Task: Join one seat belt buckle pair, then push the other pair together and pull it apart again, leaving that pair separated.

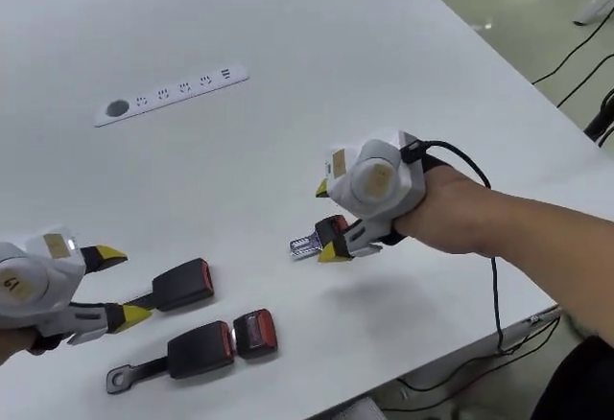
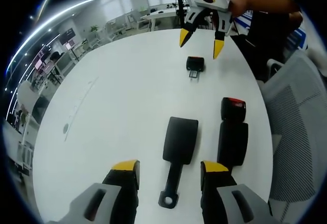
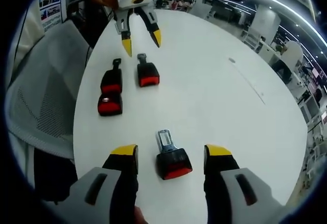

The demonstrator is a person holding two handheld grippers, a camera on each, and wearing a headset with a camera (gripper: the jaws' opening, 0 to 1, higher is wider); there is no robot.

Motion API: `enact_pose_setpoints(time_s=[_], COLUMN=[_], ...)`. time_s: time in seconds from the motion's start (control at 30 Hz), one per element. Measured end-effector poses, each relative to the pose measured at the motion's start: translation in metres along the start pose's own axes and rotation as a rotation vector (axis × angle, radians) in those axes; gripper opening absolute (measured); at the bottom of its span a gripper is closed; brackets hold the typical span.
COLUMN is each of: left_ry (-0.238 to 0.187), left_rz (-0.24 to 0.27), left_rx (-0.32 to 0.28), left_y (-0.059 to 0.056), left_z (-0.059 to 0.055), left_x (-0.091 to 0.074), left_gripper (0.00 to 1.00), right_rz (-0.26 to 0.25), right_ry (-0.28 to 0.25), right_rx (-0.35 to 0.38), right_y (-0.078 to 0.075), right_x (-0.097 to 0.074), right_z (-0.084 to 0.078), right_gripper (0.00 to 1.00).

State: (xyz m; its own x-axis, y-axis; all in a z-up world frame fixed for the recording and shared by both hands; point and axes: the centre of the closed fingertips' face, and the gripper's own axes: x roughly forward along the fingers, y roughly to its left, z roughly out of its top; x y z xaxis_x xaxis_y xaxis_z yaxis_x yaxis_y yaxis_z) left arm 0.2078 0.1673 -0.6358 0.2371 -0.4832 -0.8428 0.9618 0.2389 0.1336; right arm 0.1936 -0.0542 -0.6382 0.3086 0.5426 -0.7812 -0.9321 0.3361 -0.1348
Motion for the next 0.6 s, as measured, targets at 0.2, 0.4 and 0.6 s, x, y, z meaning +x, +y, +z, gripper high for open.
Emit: enact_pose_setpoints(time_s=[0.2,0.4,0.6], left_ry=[-0.007,-0.003,0.020], left_rz=[0.008,0.002,-0.034], left_rx=[0.001,-0.006,0.039], left_y=[0.004,0.006,-0.002], left_z=[0.000,-0.003,-0.003], left_x=[-0.001,0.000,0.011], left_gripper=[0.50,0.52,0.52], right_rz=[-0.002,-0.005,0.020], right_ry=[0.002,0.004,0.045], right_rx=[0.034,0.040,0.008], right_y=[-0.002,-0.008,-0.006], right_x=[-0.001,-0.003,0.000], right_z=[-0.014,-0.018,-0.029], right_gripper=[0.51,0.51,0.50])
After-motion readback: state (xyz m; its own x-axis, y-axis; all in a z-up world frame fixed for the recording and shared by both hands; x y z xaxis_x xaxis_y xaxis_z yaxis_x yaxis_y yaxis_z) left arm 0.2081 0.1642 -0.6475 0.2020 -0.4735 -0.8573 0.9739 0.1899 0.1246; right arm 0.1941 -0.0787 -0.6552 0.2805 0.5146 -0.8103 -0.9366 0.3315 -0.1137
